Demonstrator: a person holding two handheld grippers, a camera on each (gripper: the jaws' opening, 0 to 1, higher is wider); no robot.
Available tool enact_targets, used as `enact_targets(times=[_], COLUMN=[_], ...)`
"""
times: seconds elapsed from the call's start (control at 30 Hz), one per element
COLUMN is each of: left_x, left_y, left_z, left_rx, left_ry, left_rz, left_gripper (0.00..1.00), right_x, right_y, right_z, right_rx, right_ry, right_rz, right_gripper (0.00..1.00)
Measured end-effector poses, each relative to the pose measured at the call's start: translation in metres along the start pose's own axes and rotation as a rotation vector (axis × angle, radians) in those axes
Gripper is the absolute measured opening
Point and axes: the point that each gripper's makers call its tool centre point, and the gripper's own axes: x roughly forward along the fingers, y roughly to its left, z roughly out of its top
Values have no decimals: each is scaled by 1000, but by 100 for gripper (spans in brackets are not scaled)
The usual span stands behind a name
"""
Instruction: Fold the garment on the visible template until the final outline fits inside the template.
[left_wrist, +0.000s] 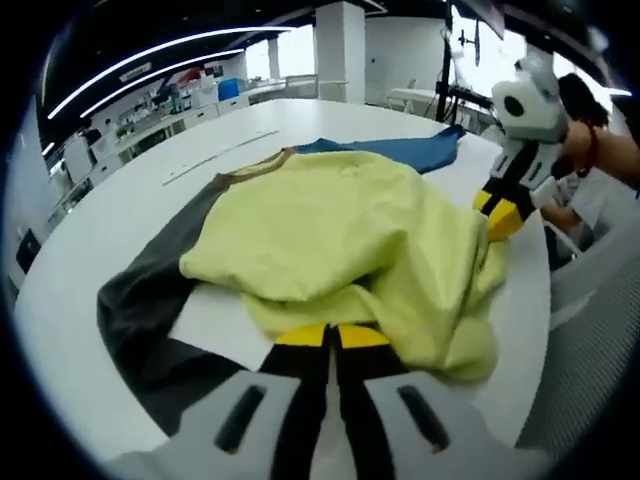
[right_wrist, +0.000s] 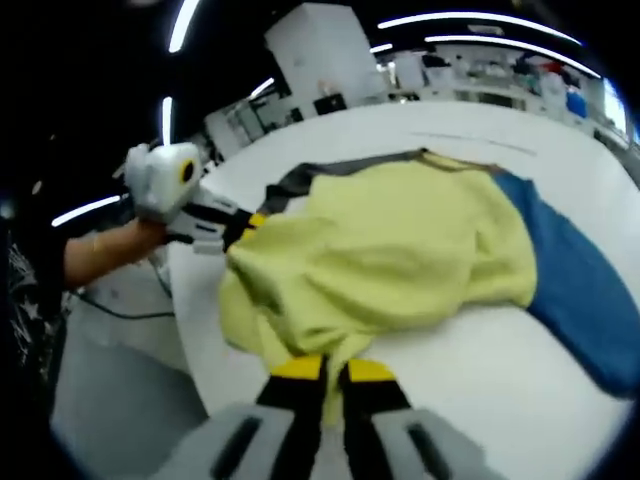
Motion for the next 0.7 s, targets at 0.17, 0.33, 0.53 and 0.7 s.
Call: enact_targets(times=[0.17,0.33,0.53,0.7], left_x=[-10,-19,-23,-11], left_y=[1,2,-1,-3], left_z=[9,28,61,82], left_rx=[-35,-82,-86,-84], left_ry=[-39,-108,-170,-200], left_rz=[-13,-30,-43,-64], left_gripper=[0,0,0,0], right_x=[-18,-36,-51,-53], right_y=[-3,-5,-8,-9], right_z=[10,28,57,72], right_rx=[26,38,56,-3], right_ry=[-37,-67,-109,-97], right_rz=[-26,-54,-101,-147], right_gripper=[0,0,0,0])
